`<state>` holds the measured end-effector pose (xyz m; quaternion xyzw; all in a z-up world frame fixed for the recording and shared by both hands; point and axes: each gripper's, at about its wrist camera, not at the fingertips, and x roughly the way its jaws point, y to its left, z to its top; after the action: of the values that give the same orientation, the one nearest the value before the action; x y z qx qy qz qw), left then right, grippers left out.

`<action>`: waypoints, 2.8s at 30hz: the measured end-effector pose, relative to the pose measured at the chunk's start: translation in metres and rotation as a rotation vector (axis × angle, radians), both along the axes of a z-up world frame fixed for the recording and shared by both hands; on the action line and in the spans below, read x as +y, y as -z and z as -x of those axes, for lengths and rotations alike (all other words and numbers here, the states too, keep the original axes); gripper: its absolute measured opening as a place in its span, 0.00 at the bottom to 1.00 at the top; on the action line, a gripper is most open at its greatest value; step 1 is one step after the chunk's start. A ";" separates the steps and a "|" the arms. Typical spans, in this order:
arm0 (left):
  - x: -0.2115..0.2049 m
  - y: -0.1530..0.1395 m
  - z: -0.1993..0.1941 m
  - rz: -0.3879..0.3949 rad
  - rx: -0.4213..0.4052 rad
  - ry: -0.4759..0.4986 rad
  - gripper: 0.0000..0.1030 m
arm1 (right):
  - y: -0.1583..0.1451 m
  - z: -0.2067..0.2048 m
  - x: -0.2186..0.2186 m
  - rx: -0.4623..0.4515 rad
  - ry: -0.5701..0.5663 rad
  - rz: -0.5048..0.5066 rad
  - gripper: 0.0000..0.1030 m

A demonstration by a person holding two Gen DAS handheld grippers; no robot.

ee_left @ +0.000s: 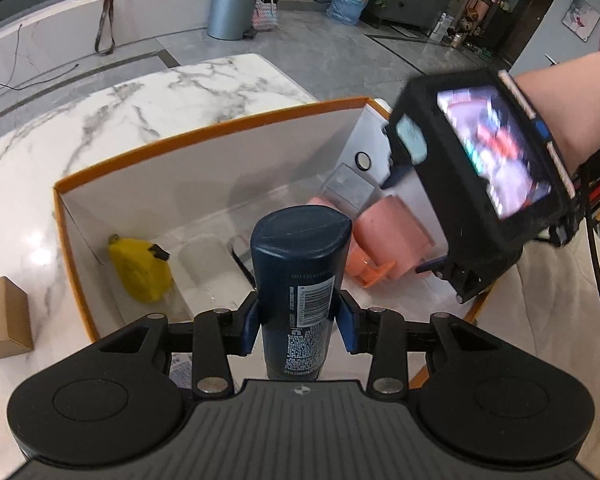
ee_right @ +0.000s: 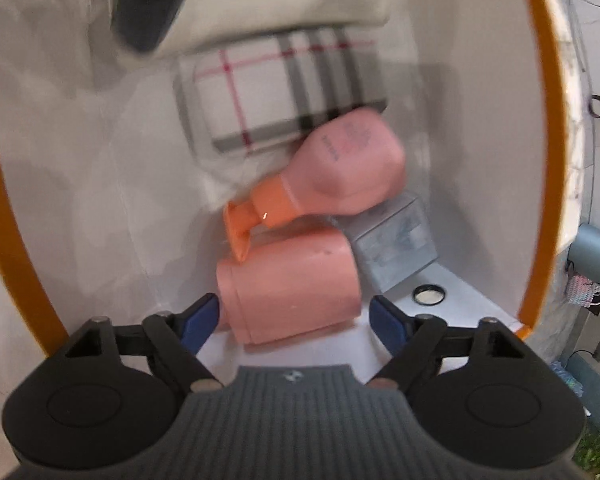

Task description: Organize rigid objects

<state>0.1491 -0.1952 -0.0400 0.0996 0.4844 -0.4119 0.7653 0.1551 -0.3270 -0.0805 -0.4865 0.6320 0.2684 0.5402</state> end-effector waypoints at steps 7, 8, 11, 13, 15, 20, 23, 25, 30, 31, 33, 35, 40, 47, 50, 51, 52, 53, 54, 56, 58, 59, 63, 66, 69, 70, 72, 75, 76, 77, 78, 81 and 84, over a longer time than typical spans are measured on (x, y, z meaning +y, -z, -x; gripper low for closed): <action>0.004 0.004 0.000 0.046 0.081 -0.032 0.44 | -0.029 -0.009 0.010 -0.153 0.055 -0.102 0.86; 0.005 0.005 0.001 0.057 0.100 -0.042 0.44 | -0.030 -0.008 0.013 -0.169 0.057 -0.114 0.86; 0.010 0.010 0.000 0.084 0.171 -0.072 0.44 | -0.025 -0.004 0.019 -0.196 0.034 -0.119 0.86; 0.012 0.016 -0.001 0.086 0.204 -0.095 0.44 | -0.024 -0.001 0.024 -0.201 0.023 -0.118 0.86; 0.016 0.019 -0.003 0.093 0.226 -0.117 0.43 | -0.023 0.004 0.029 -0.201 0.011 -0.121 0.86; 0.023 0.023 -0.008 0.100 0.272 -0.155 0.43 | -0.016 0.010 0.037 -0.209 -0.011 -0.134 0.86; 0.022 0.022 -0.008 0.091 0.275 -0.152 0.44 | -0.017 0.013 0.041 -0.229 -0.009 -0.146 0.86; 0.022 0.021 -0.008 0.073 0.268 -0.154 0.45 | -0.019 0.014 0.042 -0.241 -0.008 -0.150 0.86; 0.024 0.014 -0.004 -0.025 0.198 -0.163 0.44 | -0.021 0.012 0.046 -0.272 0.036 -0.178 0.86; 0.025 0.012 -0.004 -0.027 0.198 -0.161 0.44 | -0.026 0.014 0.050 -0.274 0.042 -0.187 0.85; 0.027 0.008 -0.002 -0.032 0.187 -0.155 0.45 | -0.027 0.015 0.051 -0.300 0.037 -0.180 0.84; 0.028 0.003 -0.001 -0.046 0.165 -0.145 0.46 | -0.030 0.017 0.054 -0.298 0.055 -0.195 0.84; 0.037 -0.010 0.006 -0.061 0.085 -0.131 0.52 | -0.036 0.019 0.056 -0.293 0.079 -0.232 0.78; 0.047 -0.030 0.011 -0.037 -0.019 -0.148 0.56 | -0.043 -0.001 0.050 -0.278 0.333 -0.316 0.73; 0.054 -0.036 0.012 -0.022 -0.055 -0.166 0.56 | -0.046 -0.001 0.051 -0.273 0.429 -0.338 0.70; 0.057 -0.036 0.011 -0.019 -0.067 -0.175 0.56 | -0.046 -0.002 0.049 -0.263 0.461 -0.350 0.69; 0.059 -0.037 0.009 -0.016 -0.077 -0.188 0.56 | -0.045 0.000 0.049 -0.257 0.486 -0.357 0.64; 0.063 -0.039 0.008 -0.012 -0.085 -0.202 0.57 | -0.042 -0.001 0.048 -0.250 0.505 -0.363 0.62; 0.065 -0.039 0.006 -0.010 -0.089 -0.211 0.57 | -0.040 -0.002 0.047 -0.247 0.517 -0.362 0.60; 0.069 -0.041 0.003 -0.007 -0.094 -0.230 0.57 | -0.035 -0.006 0.047 -0.240 0.531 -0.366 0.59; 0.073 -0.042 0.002 -0.005 -0.097 -0.238 0.57 | -0.029 -0.011 0.052 -0.226 0.536 -0.373 0.54; 0.074 -0.043 0.002 -0.004 -0.097 -0.241 0.57 | -0.027 -0.011 0.054 -0.217 0.535 -0.376 0.46; 0.078 -0.041 0.002 -0.007 -0.093 -0.240 0.57 | -0.023 -0.008 0.061 -0.203 0.473 -0.371 0.40; 0.078 -0.037 0.002 -0.007 -0.088 -0.237 0.57 | -0.030 0.000 0.068 -0.166 0.363 -0.402 0.39; 0.077 -0.036 0.001 -0.008 -0.084 -0.237 0.57 | -0.040 0.004 0.070 -0.139 0.284 -0.437 0.39; 0.076 -0.036 0.001 -0.010 -0.084 -0.237 0.57 | -0.042 0.001 0.070 -0.126 0.291 -0.444 0.38; 0.077 -0.036 0.001 -0.008 -0.084 -0.238 0.57 | -0.044 -0.003 0.071 -0.072 0.282 -0.455 0.39; 0.078 -0.036 -0.001 -0.008 -0.086 -0.243 0.57 | -0.045 -0.006 0.074 -0.043 0.260 -0.442 0.39; 0.079 -0.036 -0.001 -0.008 -0.087 -0.246 0.57 | -0.045 -0.008 0.074 -0.031 0.266 -0.439 0.39; 0.081 -0.037 -0.002 -0.007 -0.087 -0.250 0.57 | -0.045 -0.010 0.074 -0.016 0.273 -0.443 0.39; 0.083 -0.037 -0.002 -0.008 -0.088 -0.253 0.57 | -0.045 -0.011 0.074 0.005 0.284 -0.448 0.39; 0.087 -0.038 -0.002 -0.006 -0.089 -0.261 0.57 | -0.048 -0.018 0.070 0.083 0.357 -0.503 0.62; 0.089 -0.039 -0.002 0.001 -0.089 -0.266 0.57 | -0.053 -0.021 0.073 0.056 0.374 -0.550 0.58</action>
<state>0.1509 -0.1061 -0.0006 0.0525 0.4587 -0.3023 0.8339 0.1759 -0.2539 -0.0275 -0.1903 0.6288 0.3385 0.6736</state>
